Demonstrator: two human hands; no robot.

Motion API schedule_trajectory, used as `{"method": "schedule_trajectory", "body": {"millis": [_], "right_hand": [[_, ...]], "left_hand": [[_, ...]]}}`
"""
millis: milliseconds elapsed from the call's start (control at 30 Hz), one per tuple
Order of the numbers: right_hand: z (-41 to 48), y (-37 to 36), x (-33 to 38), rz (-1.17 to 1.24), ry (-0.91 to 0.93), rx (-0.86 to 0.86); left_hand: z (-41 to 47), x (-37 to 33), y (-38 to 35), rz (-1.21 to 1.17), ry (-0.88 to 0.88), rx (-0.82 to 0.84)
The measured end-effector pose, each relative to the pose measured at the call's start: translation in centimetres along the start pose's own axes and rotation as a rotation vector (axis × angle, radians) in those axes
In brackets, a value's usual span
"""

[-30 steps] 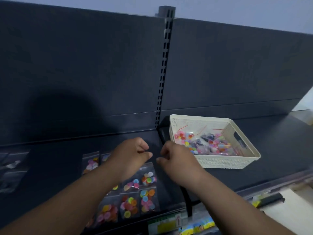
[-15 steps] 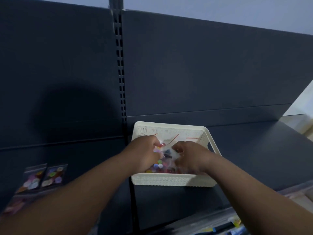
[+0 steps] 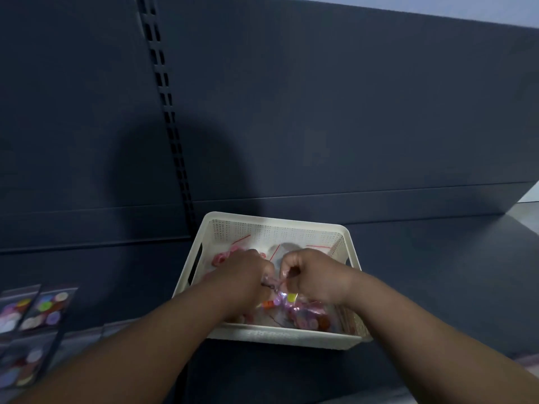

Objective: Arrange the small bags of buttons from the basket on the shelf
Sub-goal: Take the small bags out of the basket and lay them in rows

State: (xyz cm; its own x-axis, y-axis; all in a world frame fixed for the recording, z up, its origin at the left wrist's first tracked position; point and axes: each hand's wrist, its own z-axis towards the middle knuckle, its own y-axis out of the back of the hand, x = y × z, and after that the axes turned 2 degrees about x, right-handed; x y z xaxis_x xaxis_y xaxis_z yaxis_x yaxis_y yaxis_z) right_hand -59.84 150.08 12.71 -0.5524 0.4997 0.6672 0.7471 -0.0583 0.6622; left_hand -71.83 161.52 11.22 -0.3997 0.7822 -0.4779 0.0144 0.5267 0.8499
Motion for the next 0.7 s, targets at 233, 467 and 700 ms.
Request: {"method": "schedule_trajectory", "body": {"millis": [233, 467, 700], "right_hand": [[-1.1, 3.2, 1.0, 0.581, -0.021, 0.032], [-0.7, 3.4, 1.7, 0.869, -0.069, 0.175], [-0.3, 1.5, 3.4, 0.733, -0.049, 0.139]], "left_hand": [[-0.4, -0.8, 2.7, -0.596, 0.131, -0.102], [-1.0, -1.5, 4.1, -0.987, 0.27, -0.177], [-1.8, -2.5, 4.6, -1.197, 0.244, -0.253]]}}
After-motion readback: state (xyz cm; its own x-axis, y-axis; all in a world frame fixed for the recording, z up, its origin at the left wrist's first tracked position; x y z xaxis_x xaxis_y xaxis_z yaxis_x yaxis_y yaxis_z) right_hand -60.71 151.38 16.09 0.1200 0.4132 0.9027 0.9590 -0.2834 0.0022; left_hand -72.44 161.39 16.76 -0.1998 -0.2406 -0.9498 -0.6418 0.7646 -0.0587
